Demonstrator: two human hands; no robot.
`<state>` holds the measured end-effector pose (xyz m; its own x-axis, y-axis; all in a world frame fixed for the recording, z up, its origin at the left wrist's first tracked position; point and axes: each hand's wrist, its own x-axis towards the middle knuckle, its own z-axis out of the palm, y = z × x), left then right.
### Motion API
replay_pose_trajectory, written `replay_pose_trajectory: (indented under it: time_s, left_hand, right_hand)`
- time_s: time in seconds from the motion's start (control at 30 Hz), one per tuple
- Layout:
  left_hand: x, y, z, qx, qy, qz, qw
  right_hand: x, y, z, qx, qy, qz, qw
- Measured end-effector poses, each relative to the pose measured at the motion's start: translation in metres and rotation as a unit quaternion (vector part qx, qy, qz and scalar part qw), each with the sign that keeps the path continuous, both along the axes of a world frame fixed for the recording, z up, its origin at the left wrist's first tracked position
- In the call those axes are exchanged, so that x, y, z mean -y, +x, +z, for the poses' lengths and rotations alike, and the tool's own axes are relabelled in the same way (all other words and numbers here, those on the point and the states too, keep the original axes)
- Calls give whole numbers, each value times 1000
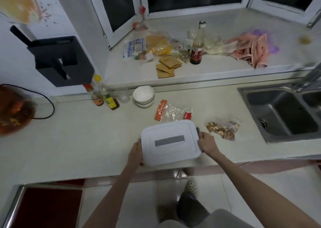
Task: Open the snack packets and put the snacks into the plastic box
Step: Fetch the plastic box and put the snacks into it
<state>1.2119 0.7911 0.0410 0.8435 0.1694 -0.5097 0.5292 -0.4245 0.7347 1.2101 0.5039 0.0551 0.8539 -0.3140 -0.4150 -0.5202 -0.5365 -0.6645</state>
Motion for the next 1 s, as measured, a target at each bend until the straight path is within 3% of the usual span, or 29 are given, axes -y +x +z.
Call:
replay_pose_trajectory:
  time_s: [0.17, 0.3, 0.37, 0.53, 0.63, 1.0]
  left_hand:
    - [0, 6, -3, -6, -8, -40, 999]
    - [2, 3, -5, 66, 131, -57, 988]
    - [5, 1, -6, 49, 165, -59, 983]
    - [11, 7, -6, 22, 159, -34, 986]
    - [14, 13, -5, 56, 198, -44, 978]
    - [17, 30, 20, 66, 75, 81, 992]
  right_hand:
    - [15, 0, -16, -50, -2, 28, 998]
    - [18, -3, -20, -29, -95, 62, 993]
    - [15, -2, -19, -5, -116, 83, 990]
    - [9, 12, -18, -50, -72, 105, 991]
    - [11, 25, -10, -43, -56, 115, 991]
    - [10, 92, 13, 13, -45, 174, 984]
